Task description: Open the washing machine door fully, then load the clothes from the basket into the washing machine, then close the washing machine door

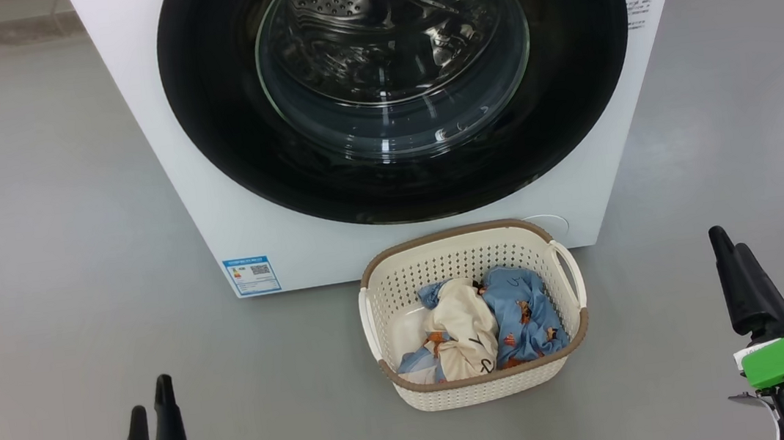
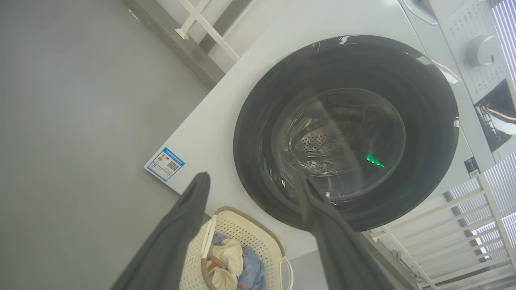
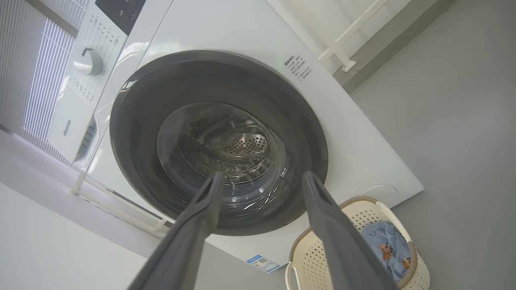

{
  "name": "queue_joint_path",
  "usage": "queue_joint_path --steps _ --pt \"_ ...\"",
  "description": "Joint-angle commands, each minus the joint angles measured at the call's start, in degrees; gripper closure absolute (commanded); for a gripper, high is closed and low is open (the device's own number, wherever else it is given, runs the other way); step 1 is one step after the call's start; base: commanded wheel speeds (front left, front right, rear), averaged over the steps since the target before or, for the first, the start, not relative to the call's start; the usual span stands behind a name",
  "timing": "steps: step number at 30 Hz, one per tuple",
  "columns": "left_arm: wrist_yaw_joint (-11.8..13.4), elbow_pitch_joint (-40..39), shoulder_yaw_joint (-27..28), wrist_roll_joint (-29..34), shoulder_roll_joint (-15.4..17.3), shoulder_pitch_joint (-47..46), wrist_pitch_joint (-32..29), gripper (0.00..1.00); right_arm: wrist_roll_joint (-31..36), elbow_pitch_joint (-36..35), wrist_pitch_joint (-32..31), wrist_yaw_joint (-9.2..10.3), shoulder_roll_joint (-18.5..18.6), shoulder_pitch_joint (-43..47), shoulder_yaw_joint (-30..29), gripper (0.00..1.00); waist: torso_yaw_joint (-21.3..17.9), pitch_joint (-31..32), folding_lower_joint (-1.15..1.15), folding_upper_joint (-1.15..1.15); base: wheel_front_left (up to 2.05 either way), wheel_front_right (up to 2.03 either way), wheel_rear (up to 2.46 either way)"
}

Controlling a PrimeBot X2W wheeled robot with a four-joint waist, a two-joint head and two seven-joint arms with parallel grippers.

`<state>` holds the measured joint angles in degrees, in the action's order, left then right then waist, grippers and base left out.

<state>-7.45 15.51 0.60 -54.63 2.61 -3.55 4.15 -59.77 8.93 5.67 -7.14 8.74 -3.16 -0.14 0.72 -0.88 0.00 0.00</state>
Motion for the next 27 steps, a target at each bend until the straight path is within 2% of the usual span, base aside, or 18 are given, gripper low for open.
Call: queue_joint_path --steps 1,5,7,27 --pt "-0.01 -0.84 0.94 2.54 0.89 -2.65 0.96 0.00 2.75 -1.56 0.85 -0.19 1.24 -2.75 0.80 0.00 -0.01 0.02 0.00 0.00 0.00 0.00 0.00" --pt "0.18 -0.39 1.13 5.40 0.77 -2.80 1.47 0.00 6.33 -0.42 1.29 -0.20 1.45 -2.69 0.84 0.00 0.01 0.05 0.00 0.00 0.00 0.00 0.00" --pt "0.39 0.15 1.26 8.08 0.67 -2.95 1.99 0.00 10.20 0.40 1.73 -0.21 1.56 -2.84 0.82 0.00 0.03 0.08 0.00 0.00 0.00 0.00 0.00" --pt "0.27 1.74 1.75 20.21 0.23 -3.84 5.26 0.00 26.97 2.86 4.53 -0.26 1.33 -3.78 0.02 0.00 0.19 -0.05 0.00 0.00 0.00 0.00 0.00"
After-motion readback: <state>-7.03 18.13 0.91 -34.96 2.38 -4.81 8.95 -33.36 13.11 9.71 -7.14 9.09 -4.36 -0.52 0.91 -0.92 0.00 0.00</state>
